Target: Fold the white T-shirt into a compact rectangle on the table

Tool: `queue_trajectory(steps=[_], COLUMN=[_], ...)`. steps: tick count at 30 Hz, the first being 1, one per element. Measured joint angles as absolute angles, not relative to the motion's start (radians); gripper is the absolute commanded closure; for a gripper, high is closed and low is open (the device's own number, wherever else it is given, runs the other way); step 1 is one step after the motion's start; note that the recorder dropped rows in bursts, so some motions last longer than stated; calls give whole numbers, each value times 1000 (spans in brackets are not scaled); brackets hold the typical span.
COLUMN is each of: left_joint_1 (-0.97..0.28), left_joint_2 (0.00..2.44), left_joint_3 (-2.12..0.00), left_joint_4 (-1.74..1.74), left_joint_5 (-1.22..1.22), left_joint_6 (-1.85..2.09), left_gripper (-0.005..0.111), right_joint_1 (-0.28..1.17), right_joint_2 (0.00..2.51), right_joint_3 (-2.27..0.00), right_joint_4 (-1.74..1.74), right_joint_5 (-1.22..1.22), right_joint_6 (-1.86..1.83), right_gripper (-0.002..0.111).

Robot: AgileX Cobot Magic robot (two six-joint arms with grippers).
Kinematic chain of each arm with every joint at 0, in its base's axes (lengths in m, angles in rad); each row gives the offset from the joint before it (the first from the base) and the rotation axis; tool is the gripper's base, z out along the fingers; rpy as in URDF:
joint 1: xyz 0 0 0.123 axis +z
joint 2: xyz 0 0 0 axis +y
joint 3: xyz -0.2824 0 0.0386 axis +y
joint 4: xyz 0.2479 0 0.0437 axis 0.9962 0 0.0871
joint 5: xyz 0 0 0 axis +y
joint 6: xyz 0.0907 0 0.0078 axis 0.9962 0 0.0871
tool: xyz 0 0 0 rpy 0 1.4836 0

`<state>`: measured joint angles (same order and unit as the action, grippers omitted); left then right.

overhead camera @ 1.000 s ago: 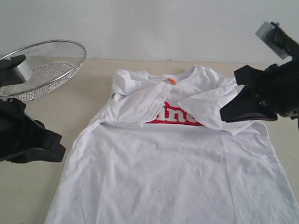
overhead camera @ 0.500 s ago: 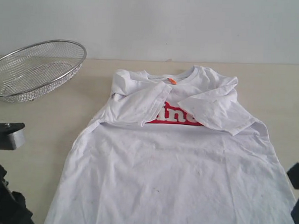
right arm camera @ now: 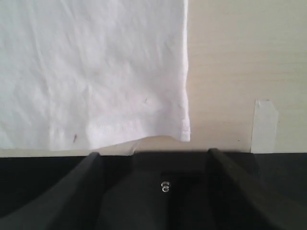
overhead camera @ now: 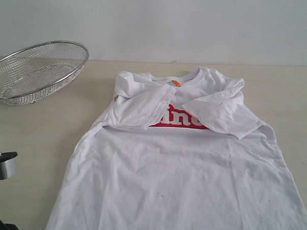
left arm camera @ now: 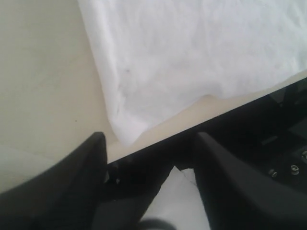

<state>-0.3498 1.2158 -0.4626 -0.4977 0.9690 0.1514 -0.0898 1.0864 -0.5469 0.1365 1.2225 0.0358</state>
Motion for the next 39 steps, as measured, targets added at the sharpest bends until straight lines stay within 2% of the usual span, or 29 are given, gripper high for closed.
queue_trajectory(steps=[13, 21, 39], left_joint_1=[-350, -350, -350], left_joint_2=[1314, 1440, 1550], left_joint_3=[-417, -417, -417], left_joint_4=[-524, -534, -653], left_joint_5=[933, 883, 833], left_joint_6=[110, 141, 275], left_gripper=[54, 54, 54], right_joint_1=[-90, -90, -90], right_joint_2=[1089, 1212, 1348], right_joint_3=[-529, -528, -525], right_joint_4=[127, 145, 159], right_joint_5=[1222, 1197, 1098], right_joint_6=[102, 115, 94], right_gripper=[53, 53, 53])
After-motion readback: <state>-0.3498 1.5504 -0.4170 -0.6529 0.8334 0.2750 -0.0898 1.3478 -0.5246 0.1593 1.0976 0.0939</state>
